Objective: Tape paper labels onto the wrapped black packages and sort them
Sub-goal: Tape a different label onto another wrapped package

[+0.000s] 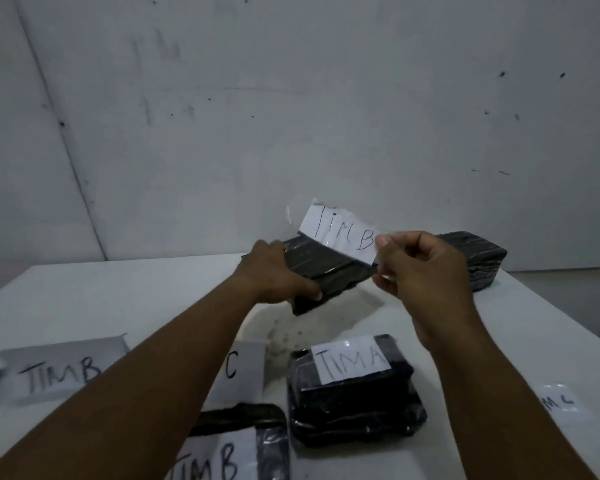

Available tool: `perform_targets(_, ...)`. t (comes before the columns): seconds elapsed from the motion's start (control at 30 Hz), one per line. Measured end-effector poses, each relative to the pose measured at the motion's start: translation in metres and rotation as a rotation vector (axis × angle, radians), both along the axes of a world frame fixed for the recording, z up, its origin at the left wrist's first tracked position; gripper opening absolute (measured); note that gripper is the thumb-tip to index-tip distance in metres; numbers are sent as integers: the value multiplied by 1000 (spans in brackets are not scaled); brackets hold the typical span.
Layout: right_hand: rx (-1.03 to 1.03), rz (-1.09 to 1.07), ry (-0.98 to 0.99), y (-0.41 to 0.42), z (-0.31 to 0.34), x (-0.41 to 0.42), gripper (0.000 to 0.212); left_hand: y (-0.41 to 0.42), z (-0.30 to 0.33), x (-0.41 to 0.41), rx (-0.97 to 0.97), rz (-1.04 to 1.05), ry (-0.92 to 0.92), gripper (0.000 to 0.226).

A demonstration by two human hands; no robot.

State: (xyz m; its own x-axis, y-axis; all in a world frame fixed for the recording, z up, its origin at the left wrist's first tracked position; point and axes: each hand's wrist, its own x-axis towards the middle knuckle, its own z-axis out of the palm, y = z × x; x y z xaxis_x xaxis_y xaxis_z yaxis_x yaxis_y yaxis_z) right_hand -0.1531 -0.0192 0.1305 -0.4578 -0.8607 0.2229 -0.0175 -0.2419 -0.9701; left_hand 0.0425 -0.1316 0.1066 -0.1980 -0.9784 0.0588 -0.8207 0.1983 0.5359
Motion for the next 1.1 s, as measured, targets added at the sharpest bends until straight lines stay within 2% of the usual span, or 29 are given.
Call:
perform_targets(0.27, -94, 119, 87, 49, 27, 61, 11, 105, 48, 104, -107, -12, 126, 85)
perform_targets(0.43, -82, 233, 100, 82, 27, 96, 9, 173, 43, 164, -64, -15, 154, 89)
perform_targets(0.6, 29, 372, 137, 107, 16, 106, 8, 211, 21, 204, 38, -71, 160, 101)
perform_targets(0.87, 277, 479, 181, 117, -13, 113, 12, 217, -7, 213, 109, -139, 157, 89)
perform_targets(1.1, 342, 456, 185, 114, -29, 110, 14, 211, -21, 201, 110, -171, 119, 101)
